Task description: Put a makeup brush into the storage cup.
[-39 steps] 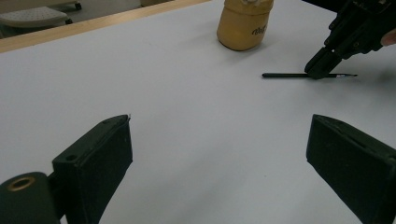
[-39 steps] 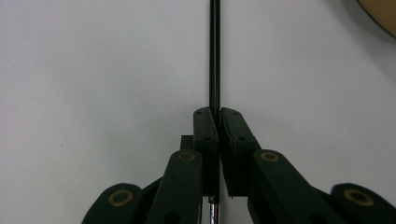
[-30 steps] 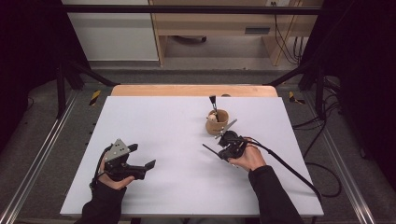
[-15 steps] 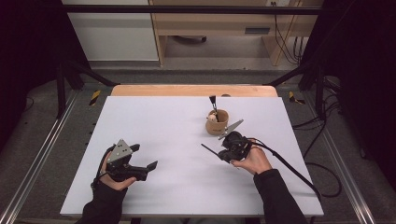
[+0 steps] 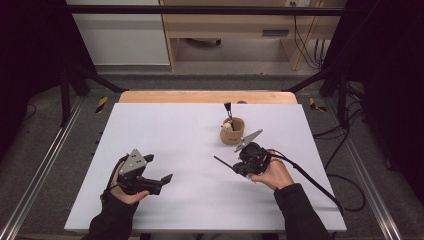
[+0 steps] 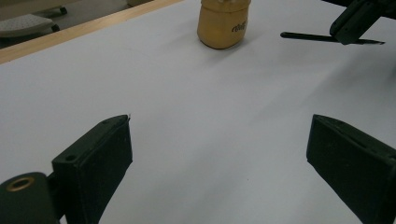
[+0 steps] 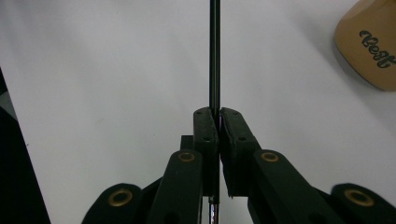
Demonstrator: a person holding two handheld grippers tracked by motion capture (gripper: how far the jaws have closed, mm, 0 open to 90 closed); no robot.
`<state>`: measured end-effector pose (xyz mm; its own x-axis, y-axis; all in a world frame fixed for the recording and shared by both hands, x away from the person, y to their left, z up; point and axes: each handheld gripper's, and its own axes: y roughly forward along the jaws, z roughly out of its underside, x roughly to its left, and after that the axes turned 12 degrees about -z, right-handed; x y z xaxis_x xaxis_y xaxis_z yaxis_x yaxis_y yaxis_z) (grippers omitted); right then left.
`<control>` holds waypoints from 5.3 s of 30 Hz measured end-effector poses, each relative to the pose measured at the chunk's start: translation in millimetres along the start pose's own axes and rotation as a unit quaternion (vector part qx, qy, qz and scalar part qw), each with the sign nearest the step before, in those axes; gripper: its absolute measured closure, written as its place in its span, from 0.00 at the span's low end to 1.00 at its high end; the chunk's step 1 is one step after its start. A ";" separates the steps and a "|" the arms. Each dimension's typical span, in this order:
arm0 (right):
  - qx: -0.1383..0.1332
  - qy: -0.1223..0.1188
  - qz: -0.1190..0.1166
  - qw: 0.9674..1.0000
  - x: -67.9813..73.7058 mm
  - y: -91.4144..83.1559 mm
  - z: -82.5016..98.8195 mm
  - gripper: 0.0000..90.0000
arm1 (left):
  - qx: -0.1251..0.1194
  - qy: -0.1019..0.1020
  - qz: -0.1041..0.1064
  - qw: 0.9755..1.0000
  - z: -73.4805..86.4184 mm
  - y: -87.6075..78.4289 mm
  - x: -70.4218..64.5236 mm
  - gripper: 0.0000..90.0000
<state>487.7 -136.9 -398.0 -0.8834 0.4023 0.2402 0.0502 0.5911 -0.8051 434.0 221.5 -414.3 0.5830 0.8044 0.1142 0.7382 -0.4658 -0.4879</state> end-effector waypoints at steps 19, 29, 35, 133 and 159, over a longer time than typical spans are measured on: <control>-0.009 -0.017 -0.012 1.000 14.0 -11.1 -3.4 0.95 | 0.017 0.053 0.030 0.998 -29.0 5.4 -14.7 0.07; -0.004 -0.030 -0.024 0.999 22.3 -12.3 -10.1 0.95 | 0.034 0.105 0.039 0.993 -44.9 13.0 -30.6 0.07; 0.002 -0.036 -0.028 0.999 24.7 -10.9 -11.0 0.95 | 0.039 0.125 0.040 0.991 -49.8 15.6 -36.9 0.07; 0.044 -0.056 -0.091 0.993 46.3 13.6 -22.5 0.95 | 0.036 0.462 0.068 0.883 -55.3 51.8 -119.7 0.69; 0.043 -0.061 -0.104 0.992 47.1 12.2 -22.3 0.95 | 0.030 0.514 0.076 0.854 -49.5 52.3 -127.3 0.90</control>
<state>457.2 -95.2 -384.4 -0.9207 0.1871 0.3425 -0.1739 0.5892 -0.7891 415.2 76.5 -411.5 0.6841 -0.0264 0.7289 0.6261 -0.4913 -0.6054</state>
